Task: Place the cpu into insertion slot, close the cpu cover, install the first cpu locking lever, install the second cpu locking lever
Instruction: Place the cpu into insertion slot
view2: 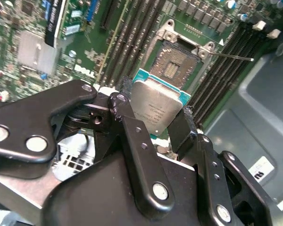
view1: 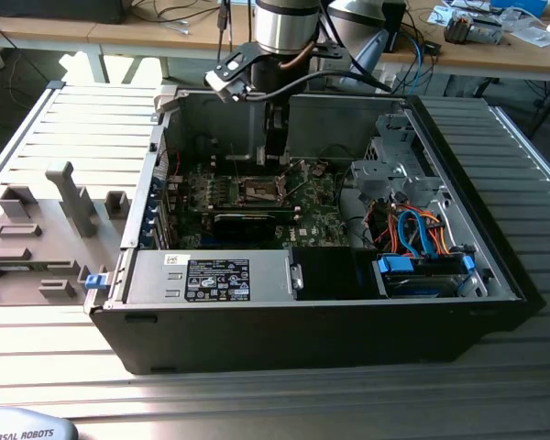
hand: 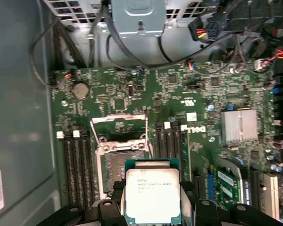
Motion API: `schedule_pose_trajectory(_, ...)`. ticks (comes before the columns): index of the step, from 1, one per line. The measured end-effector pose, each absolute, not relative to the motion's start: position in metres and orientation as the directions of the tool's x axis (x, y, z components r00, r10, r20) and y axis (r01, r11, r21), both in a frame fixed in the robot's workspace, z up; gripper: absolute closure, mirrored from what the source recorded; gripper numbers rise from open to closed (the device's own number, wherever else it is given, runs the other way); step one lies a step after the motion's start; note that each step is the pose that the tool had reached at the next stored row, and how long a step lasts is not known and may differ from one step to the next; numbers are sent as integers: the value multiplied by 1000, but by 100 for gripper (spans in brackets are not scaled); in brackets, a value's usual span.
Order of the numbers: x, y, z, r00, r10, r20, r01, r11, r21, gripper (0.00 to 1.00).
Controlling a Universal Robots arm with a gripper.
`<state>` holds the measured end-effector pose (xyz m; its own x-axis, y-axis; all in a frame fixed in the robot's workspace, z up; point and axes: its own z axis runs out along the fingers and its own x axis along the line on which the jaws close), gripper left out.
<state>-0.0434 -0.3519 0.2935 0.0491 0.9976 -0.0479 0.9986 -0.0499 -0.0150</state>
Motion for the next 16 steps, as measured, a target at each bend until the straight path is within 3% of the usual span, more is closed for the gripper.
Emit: schedule_pose_trajectory(16,-43,-352,291,7,999,-45,1000,-8,-15,46)
